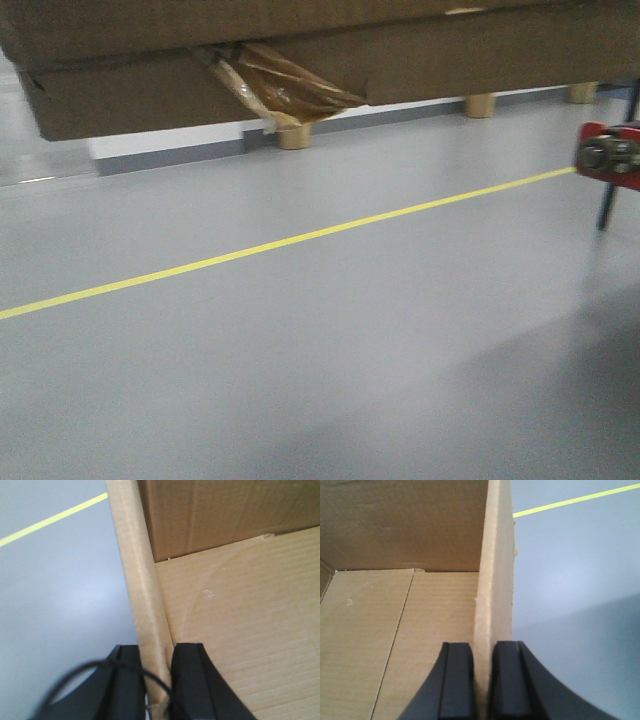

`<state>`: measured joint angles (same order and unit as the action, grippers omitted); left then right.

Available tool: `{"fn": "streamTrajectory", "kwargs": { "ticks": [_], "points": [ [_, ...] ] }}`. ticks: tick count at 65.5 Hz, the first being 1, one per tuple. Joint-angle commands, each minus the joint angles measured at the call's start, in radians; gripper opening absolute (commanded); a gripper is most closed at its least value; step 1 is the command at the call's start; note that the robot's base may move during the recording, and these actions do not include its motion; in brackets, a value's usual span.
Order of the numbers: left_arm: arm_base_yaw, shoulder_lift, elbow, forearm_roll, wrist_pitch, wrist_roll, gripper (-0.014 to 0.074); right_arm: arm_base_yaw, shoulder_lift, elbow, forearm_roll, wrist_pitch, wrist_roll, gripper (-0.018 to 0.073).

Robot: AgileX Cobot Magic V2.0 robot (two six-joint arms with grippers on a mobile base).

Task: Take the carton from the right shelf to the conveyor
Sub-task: 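Hold the carton with both grippers while driving to the conveyor, then carry the carton over the grey conveyor belt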

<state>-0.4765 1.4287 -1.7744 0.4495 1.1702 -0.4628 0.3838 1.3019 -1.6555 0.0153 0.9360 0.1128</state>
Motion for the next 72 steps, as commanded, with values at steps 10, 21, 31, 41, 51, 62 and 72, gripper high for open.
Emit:
{"fn": "streamTrajectory", "kwargs": {
  "ticks": [10, 21, 31, 41, 51, 62, 72],
  "points": [
    [0.003, -0.012, -0.003, 0.127, 0.013, 0.012, -0.0021, -0.005, -0.015, -0.005, -0.033, -0.046, -0.007, -0.0064],
    [0.003, -0.012, -0.003, 0.141, 0.013, 0.012, -0.0021, -0.005, -0.015, -0.005, -0.033, -0.046, -0.007, -0.0064],
    [0.003, -0.012, -0.003, 0.143, 0.013, 0.012, -0.0021, -0.005, -0.015, -0.005, -0.033, -0.046, -0.007, -0.0064],
    [0.003, -0.012, -0.003, 0.143, 0.013, 0.012, -0.0021, -0.005, -0.015, -0.005, -0.033, -0.046, -0.007, -0.0064],
    [0.003, -0.012, -0.003, 0.143, 0.013, 0.012, -0.0021, -0.005, -0.015, -0.005, -0.033, -0.046, -0.007, -0.0064],
    [0.003, -0.012, -0.003, 0.143, 0.013, 0.012, -0.0021, -0.005, -0.015, -0.005, -0.033, -0.046, -0.007, -0.0064],
    [0.003, -0.012, -0.003, 0.143, 0.013, 0.012, -0.0021, -0.005, -0.015, -0.005, -0.033, -0.046, -0.007, -0.0064]
  ]
}}
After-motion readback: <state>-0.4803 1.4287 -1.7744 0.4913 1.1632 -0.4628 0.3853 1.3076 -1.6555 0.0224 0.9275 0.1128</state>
